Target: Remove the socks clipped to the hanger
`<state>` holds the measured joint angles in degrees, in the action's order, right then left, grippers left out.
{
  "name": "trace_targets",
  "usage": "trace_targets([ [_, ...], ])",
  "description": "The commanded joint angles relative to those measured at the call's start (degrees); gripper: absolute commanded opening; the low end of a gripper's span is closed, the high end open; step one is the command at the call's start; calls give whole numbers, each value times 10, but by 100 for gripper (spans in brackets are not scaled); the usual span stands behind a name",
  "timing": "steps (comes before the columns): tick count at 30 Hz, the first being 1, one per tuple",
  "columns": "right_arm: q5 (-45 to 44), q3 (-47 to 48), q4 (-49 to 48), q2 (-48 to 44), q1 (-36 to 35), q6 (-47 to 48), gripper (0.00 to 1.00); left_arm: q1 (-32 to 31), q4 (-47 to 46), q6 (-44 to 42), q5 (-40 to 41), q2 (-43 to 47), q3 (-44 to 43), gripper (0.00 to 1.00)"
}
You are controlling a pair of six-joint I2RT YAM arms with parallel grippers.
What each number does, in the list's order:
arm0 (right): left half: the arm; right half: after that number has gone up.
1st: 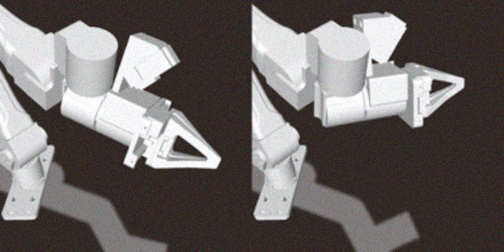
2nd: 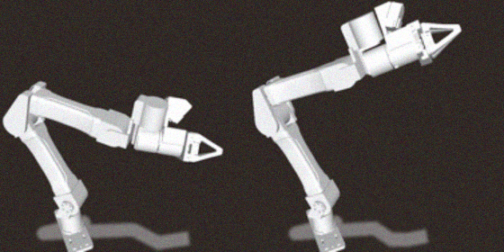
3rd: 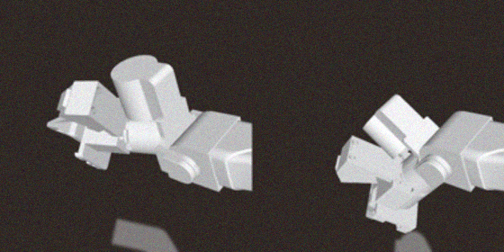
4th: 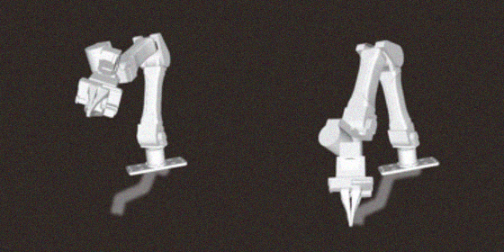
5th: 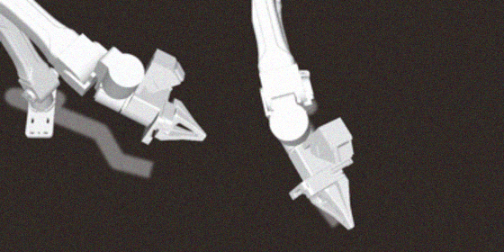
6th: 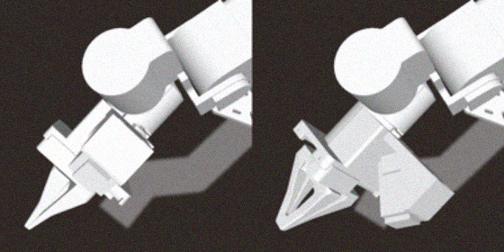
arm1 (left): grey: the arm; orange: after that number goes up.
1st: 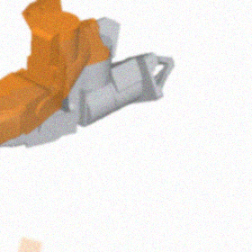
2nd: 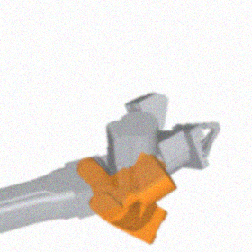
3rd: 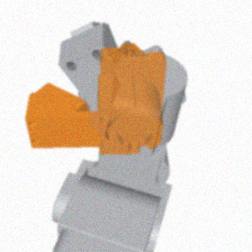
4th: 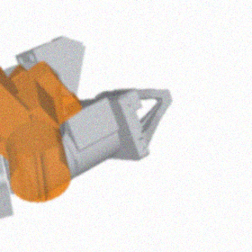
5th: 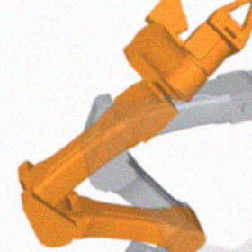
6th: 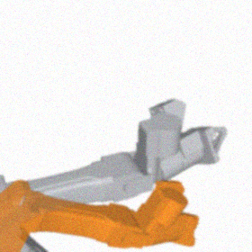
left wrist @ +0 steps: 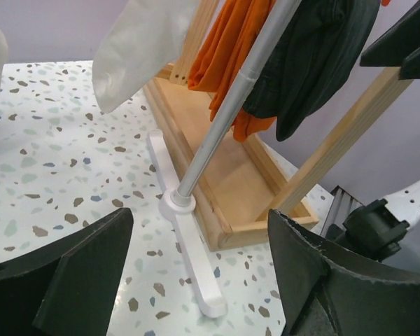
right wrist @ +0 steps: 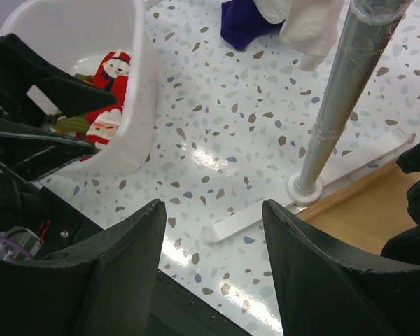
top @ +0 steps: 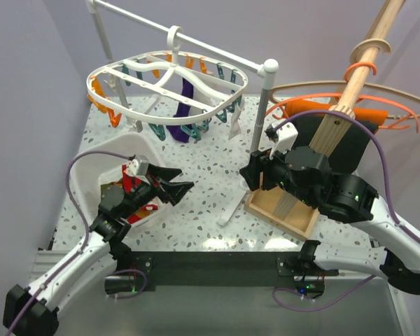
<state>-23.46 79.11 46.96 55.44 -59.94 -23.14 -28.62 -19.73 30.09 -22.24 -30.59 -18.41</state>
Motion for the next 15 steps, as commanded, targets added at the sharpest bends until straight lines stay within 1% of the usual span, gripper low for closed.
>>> trace_targets([
  [1, -4, 1, 1, -6, 2, -12, 62, -47, -262, 39, 57, -122, 21, 84],
  [2, -6, 3, 2, -6, 2, -13, 62, -80, -262, 24, 74, -146, -5, 85],
  [3, -6, 3, 4, -7, 2, -14, 62, -98, -263, -10, 115, -170, -18, 85],
  [4, -7, 3, 6, -8, 2, -14, 62, -114, -267, -27, 140, -213, -29, 85],
  [5, -8, 4, 6, -9, 2, -16, 62, -143, -272, -38, 174, -231, -40, 86],
  [6, -9, 4, 6, -12, 2, -17, 62, -152, -310, -56, 220, -249, -39, 86],
  [7, -8, 4, 7, -14, 2, -18, 62, -158, -334, -59, 243, -282, -37, 87],
  [8, -8, 3, 5, -16, 2, -20, 62, -161, -353, -58, 254, -298, -41, 87],
  [9, -8, 3, 6, -17, 2, -22, 62, -165, -399, -64, 272, -314, -42, 87],
  [11, -9, 5, 4, -17, 2, -24, 62, -180, -454, -78, 305, -374, -43, 87],
  [12, -8, 6, 4, -17, 1, -24, 62, -185, -517, -101, 322, -397, -46, 87],
  [13, -6, 11, 6, -12, 2, -24, 62, -190, -546, -112, 330, -443, -50, 87],
  [15, -6, 17, 11, -8, 2, -24, 62, -207, -595, -149, 346, -488, -75, 87],
])
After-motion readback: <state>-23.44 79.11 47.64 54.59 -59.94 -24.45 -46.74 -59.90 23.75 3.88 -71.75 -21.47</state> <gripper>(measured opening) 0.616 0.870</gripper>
